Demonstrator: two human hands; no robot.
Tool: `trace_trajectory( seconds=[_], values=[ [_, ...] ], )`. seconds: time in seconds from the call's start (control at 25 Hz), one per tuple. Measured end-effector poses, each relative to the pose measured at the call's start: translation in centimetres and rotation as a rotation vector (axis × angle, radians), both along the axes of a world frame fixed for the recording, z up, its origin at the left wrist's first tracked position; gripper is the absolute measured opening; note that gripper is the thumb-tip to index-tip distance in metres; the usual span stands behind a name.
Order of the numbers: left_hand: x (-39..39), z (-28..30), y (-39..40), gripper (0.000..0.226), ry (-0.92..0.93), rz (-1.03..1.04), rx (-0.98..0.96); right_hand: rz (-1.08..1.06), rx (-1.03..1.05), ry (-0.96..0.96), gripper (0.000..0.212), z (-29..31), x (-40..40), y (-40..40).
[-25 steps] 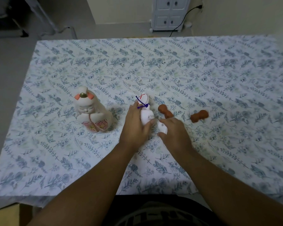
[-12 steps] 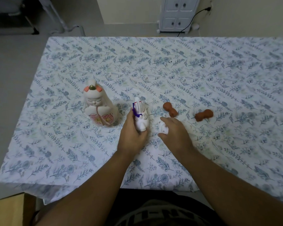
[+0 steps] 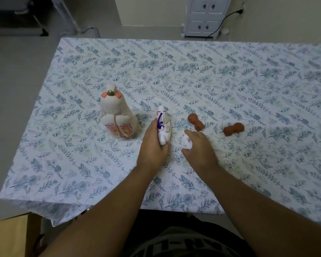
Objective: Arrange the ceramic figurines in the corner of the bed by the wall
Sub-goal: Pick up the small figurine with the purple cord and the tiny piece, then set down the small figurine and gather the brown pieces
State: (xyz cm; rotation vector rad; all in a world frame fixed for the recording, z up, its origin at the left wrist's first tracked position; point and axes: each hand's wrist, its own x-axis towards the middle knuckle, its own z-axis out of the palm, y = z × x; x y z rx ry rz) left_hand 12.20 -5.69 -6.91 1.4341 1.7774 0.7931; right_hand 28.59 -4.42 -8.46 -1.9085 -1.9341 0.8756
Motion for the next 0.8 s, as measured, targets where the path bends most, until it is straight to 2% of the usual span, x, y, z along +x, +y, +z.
trace_trajectory(
  seconds=[0.24, 0.48, 0.64, 0.72, 0.8],
  values=[
    [0.0, 0.9, -0.3, 0.075, 0.04, -0.021, 0.041, 0.027, -0.03, 0.036, 0.076, 1.2, 0.7, -0.3],
    [3.0, 4.5, -1.1, 0.071, 0.192, -0.048, 0.135, -0.025, 0.096, -0.026, 0.054, 4.5, 4.2, -1.1],
    [6.8, 6.3, 0.2, 0.046, 0.187, -0.159, 0.139, -0.119, 0.108, -0.107, 0.042, 4.7, 8.0, -0.6],
    [8.3, 5.7, 1.5, 0.024, 0.228, -0.218, 0.165, -0.13, 0.1, -0.129, 0.038, 4.4, 9.6, -0.1],
    [9.5, 4.6, 2.6, 0.011, 0.287, -0.247, 0.125, -0.131, 0.093, -0.131, 0.031, 4.0, 11.0, 0.5]
  ],
)
